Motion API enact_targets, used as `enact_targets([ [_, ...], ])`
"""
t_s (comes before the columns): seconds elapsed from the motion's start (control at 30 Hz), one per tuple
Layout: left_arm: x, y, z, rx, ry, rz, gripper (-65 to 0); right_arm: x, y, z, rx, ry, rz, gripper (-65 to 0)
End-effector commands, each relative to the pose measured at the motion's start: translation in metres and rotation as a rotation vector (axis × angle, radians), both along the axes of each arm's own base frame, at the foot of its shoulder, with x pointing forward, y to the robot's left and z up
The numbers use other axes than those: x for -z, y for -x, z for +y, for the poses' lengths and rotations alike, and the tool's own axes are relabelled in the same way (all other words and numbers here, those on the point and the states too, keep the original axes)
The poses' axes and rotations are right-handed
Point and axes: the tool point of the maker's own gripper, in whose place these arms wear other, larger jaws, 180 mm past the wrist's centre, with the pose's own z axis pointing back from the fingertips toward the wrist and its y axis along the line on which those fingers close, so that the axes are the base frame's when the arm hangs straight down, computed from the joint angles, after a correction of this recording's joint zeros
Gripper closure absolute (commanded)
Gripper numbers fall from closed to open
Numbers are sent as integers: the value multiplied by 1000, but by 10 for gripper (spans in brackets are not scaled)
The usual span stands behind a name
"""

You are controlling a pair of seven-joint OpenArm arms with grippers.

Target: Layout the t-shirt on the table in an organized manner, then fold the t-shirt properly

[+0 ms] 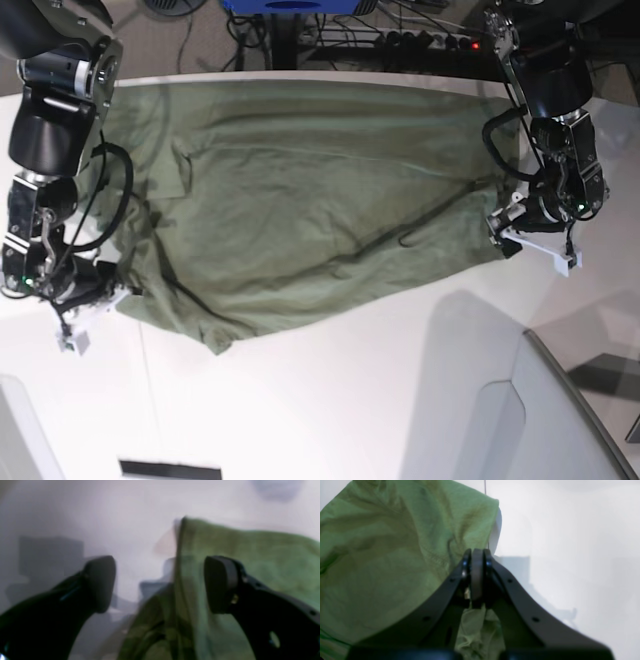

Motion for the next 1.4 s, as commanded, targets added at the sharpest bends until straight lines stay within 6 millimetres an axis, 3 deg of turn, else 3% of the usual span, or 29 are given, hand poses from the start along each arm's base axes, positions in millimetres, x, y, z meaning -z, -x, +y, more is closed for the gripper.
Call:
enact_targets([
  [0.0, -14, -16, 10, -8, -19, -61, -532, -18, -16, -6, 4, 7, -59, -3],
  [0.17, 3, -18, 8, -34, -1, -67, -530, -18, -16, -5, 1, 8, -59, -3],
  [0.43, 12, -37, -23, 112, -37, -52, -505, -18, -16, -6, 4, 7, -59, -3],
  [0.6, 14, -37, -27, 116, -31, -47, -319, -16, -14, -6, 4, 9, -55, -3],
  [0.83, 20, -42, -26, 103, -29, -51, -181, -16, -13, -6, 4, 8, -55, -3],
  [0.93, 27, -40, -23, 83, -33, -63, -8, -16, -13, -6, 4, 8, -55, -2],
  [0.97, 29, -39, -23, 80, -35, -69, 0, -16, -13, -5, 2, 8, -54, -2],
  [1.13, 9, -64, -23, 87, -36, -138, 0, -18, -16, -7, 0, 14, -60, -2],
  [1.27, -20, -99, -37, 182, -6, -233, 0, -27, -25, -8, -2, 19, -82, -5],
  [1.37, -43, -122, -36, 185, -12, -285, 0, -38, -33, -16, 4, 35, -103, -6],
])
